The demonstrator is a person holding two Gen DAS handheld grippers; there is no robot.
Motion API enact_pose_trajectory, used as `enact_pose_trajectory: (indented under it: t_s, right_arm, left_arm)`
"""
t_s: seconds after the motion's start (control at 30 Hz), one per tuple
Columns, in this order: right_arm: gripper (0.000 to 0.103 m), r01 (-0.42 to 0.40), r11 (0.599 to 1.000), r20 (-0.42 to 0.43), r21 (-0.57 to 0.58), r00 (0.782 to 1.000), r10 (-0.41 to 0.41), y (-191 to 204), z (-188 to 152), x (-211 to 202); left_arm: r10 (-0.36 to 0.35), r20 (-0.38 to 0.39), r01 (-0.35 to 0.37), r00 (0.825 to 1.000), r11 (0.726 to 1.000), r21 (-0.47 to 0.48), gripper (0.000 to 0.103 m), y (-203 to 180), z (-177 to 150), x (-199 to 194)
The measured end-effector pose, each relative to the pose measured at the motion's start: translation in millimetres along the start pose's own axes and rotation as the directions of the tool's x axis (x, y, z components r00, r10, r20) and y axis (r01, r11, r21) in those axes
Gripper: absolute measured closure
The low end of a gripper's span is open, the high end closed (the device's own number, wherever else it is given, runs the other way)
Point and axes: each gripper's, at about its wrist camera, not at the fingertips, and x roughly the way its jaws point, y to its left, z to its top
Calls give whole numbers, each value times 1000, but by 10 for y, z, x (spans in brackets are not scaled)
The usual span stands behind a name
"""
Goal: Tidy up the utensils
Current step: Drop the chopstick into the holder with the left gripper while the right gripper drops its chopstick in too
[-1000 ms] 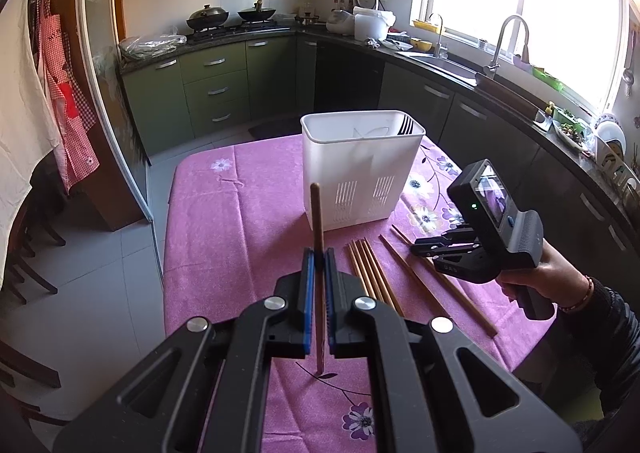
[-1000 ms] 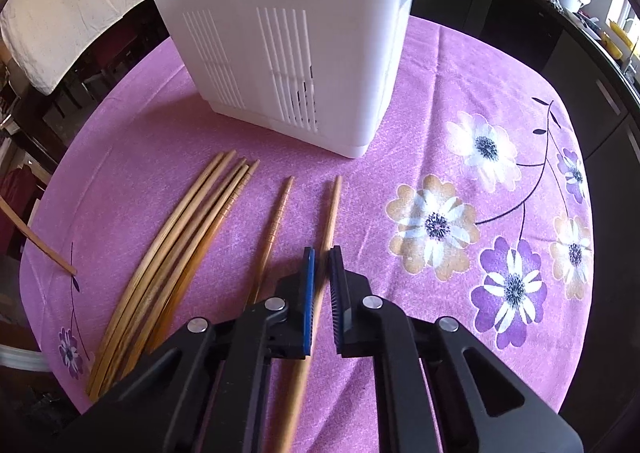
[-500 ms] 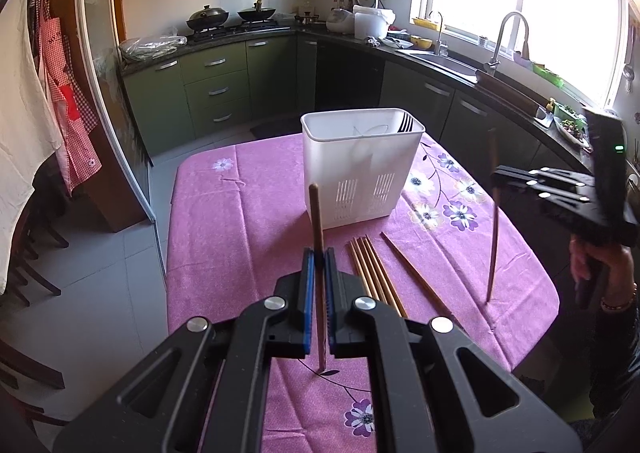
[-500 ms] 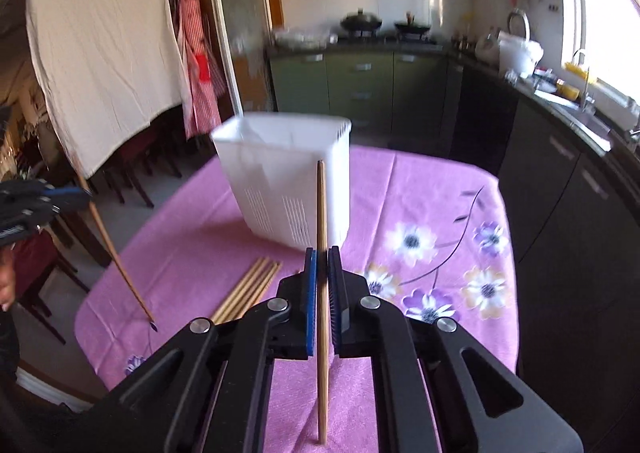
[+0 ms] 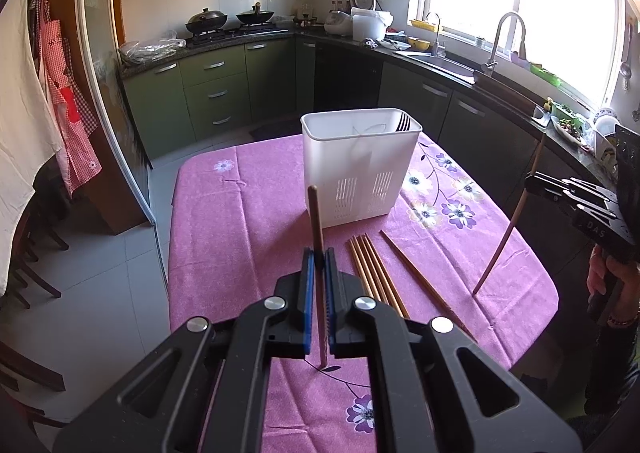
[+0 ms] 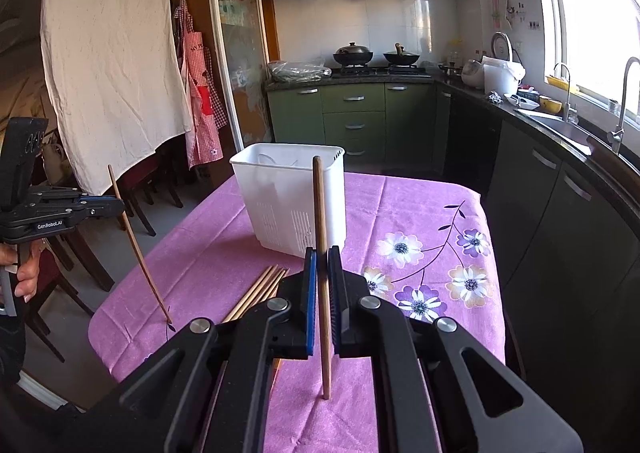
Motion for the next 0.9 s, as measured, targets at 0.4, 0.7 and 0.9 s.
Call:
enact_pose_trajectory:
  t_s: [0.4,0.7,0.9]
  right_arm:
    - [96,-17,1000,11,19,1000,17,-85,-36,-6]
    - [96,-31,999,20,30,999,30,-140,-53,-9]
    - [96,-41,998,17,38,999,41,-178,-70,-6]
  left_arm:
    - [-46,36,45,998,999,22,98,-67,324,-210]
    - [-69,111,62,991,996,62,98,-212,1076,-493]
    - [-44,224,30,974,997,66,98,-290,1630,-618]
